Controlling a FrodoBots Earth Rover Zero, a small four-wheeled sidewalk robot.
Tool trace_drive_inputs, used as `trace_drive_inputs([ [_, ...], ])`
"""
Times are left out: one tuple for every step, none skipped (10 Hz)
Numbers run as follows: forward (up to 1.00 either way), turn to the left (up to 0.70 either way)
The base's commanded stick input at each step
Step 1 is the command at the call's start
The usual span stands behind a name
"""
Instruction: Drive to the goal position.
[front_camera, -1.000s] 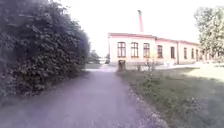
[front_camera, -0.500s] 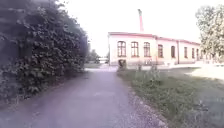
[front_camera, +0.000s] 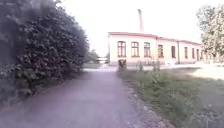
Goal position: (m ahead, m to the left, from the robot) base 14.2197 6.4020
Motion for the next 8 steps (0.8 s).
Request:
trace_drive_inputs([
  [0.44, 0.02],
  [0.44, 0.02],
  [0.44, 0.02],
  [0.44, 0.02],
  [0.44, 0.02],
  [0.44, 0.02],
  [0.44, 0.02],
  [0.44, 0.02],
])
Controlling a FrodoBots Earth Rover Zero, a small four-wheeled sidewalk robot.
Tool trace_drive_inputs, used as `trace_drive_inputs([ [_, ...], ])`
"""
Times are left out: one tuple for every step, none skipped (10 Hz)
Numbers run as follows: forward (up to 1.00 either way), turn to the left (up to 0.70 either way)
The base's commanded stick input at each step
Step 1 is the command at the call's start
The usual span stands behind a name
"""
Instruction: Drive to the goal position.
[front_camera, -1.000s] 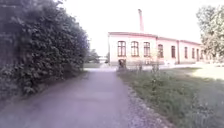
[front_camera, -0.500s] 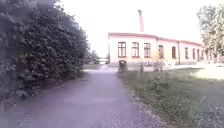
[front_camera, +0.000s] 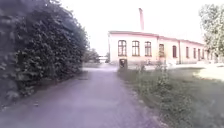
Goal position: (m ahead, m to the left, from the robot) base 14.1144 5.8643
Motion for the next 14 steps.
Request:
trace_drive_inputs([
  [0.44, 0.02],
  [0.44, 0.02],
  [0.44, 0.02],
  [0.44, 0.02],
  [0.44, 0.02],
  [0.44, 0.02],
  [0.44, 0.02],
  [0.44, 0.02],
  [0.44, 0.02],
  [0.44, 0.02],
  [0.44, 0.02],
  [0.44, 0.02],
  [0.44, 0.02],
  [0.44, 0.02],
])
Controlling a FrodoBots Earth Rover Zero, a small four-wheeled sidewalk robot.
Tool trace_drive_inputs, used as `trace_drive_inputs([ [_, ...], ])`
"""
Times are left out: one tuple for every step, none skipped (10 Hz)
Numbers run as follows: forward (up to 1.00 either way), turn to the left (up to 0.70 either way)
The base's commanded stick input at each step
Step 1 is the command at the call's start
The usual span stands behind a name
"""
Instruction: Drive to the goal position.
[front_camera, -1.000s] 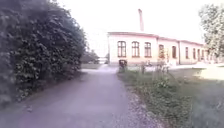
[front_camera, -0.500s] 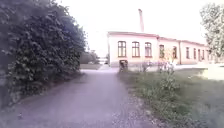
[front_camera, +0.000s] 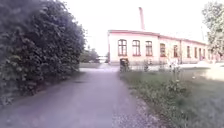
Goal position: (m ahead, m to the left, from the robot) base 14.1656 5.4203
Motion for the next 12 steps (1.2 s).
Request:
trace_drive_inputs([
  [0.44, 0.02],
  [0.44, 0.02],
  [0.44, 0.02],
  [0.44, 0.02],
  [0.44, 0.02],
  [0.44, 0.02],
  [0.44, 0.02],
  [0.44, 0.02],
  [0.44, 0.02],
  [0.44, 0.02],
  [0.44, 0.02],
  [0.44, 0.02],
])
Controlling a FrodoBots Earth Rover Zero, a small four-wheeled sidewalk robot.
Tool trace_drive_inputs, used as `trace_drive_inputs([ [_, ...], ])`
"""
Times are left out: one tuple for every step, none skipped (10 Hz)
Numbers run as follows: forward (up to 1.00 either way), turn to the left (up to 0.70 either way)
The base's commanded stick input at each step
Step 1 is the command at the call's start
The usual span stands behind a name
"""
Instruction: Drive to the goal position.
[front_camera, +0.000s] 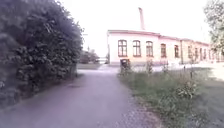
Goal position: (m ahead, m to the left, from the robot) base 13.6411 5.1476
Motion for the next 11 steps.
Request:
trace_drive_inputs([
  [0.44, 0.02],
  [0.44, 0.02],
  [0.44, 0.02],
  [0.44, 0.02],
  [0.44, 0.02],
  [0.44, 0.02],
  [0.44, 0.02],
  [0.44, 0.02],
  [0.44, 0.02],
  [0.44, 0.02],
  [0.44, 0.02],
])
